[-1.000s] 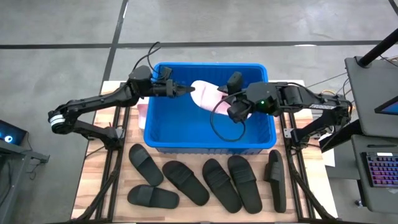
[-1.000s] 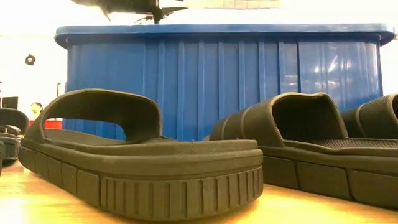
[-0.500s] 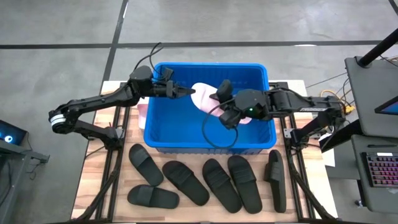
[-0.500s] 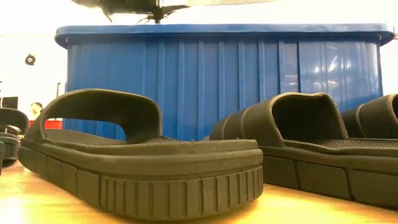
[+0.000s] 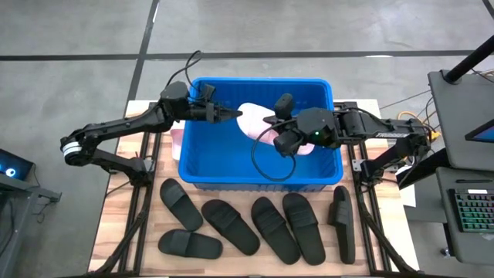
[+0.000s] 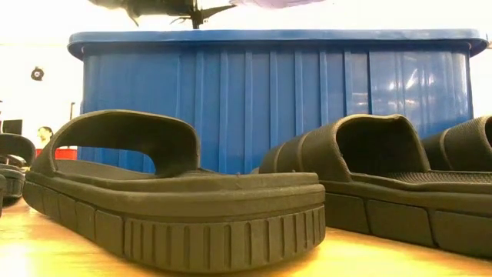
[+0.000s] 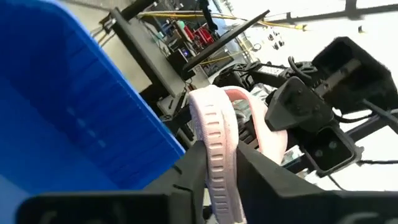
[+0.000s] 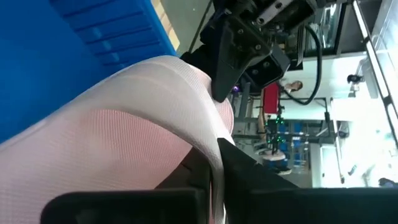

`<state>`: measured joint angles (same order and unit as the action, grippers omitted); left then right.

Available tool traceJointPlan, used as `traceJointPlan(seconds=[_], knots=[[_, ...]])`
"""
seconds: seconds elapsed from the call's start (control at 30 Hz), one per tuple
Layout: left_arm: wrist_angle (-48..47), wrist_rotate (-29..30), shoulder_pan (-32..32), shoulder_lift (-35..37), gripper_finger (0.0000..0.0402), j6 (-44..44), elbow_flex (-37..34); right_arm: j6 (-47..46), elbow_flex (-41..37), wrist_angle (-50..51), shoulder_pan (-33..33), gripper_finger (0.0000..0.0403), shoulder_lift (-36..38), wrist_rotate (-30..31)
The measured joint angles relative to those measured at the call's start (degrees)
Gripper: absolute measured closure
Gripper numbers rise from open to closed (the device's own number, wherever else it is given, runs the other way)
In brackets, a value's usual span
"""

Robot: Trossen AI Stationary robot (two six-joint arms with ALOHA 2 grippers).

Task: Pick and place slides into bin
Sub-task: Put the pink slide into the blue bin

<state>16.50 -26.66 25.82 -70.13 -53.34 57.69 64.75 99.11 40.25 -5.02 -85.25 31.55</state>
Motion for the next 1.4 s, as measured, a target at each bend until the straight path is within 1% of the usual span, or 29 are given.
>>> traceJointPlan(seconds=[0.13,0.23,0.33,0.4,0.53,0.6,0.7,0.8,0.9,1.0,1.03,1.1,1.17,1.27,1.4], knots=[[2.09,1.82,0.00,0.00,0.0284,4.52,0.00,-1.83,0.00,-0.02,0.00,0.0393,0.33,0.02],[3.95,3.15,0.02,0.00,0.0244,5.56,0.00,-3.21,0.00,0.02,0.00,0.0393,1.08,0.46],[5.29,3.20,0.07,0.04,0.0205,9.69,0.00,-3.87,0.00,0.04,0.00,0.0393,2.20,2.71],[5.61,3.43,0.07,0.04,0.0181,10.49,0.00,-4.98,0.00,0.09,0.02,0.0393,3.03,4.48],[5.57,7.24,0.12,0.04,0.0140,10.95,0.00,-8.58,0.00,0.39,0.49,0.0394,4.91,6.43],[5.59,9.49,0.46,0.04,0.0126,12.97,0.00,-11.08,0.00,1.62,1.07,0.0394,5.70,6.45],[6.01,12.49,0.95,0.04,0.0116,15.82,0.02,-15.59,0.00,5.03,2.69,0.0394,6.19,6.36],[6.62,13.10,1.37,0.36,0.0114,19.16,0.46,-20.88,0.00,8.52,4.76,0.0394,6.21,6.38],[10.75,13.19,1.44,0.66,0.0114,22.44,0.66,-27.10,0.00,10.35,7.21,0.0394,5.94,6.41],[13.79,13.18,1.44,0.72,0.0114,22.39,0.66,-32.48,0.00,11.04,9.78,0.0394,5.15,6.70],[14.10,13.18,1.44,0.73,0.0114,22.65,0.66,-34.22,0.00,11.10,10.49,0.0394,4.71,7.98],[14.16,13.17,1.56,0.88,0.0114,24.04,0.66,-36.94,-0.02,11.86,11.69,0.0394,3.88,12.59],[14.27,13.69,1.60,0.96,0.0114,25.94,0.66,-36.98,-0.04,14.09,13.02,0.0394,2.92,15.82],[14.34,15.55,1.60,1.08,0.0114,27.00,0.66,-36.83,-0.28,17.81,14.83,0.0394,1.41,16.30],[14.25,18.80,1.76,0.87,0.0114,27.15,0.63,-42.95,-1.05,20.94,17.33,0.0394,-0.29,15.79]])
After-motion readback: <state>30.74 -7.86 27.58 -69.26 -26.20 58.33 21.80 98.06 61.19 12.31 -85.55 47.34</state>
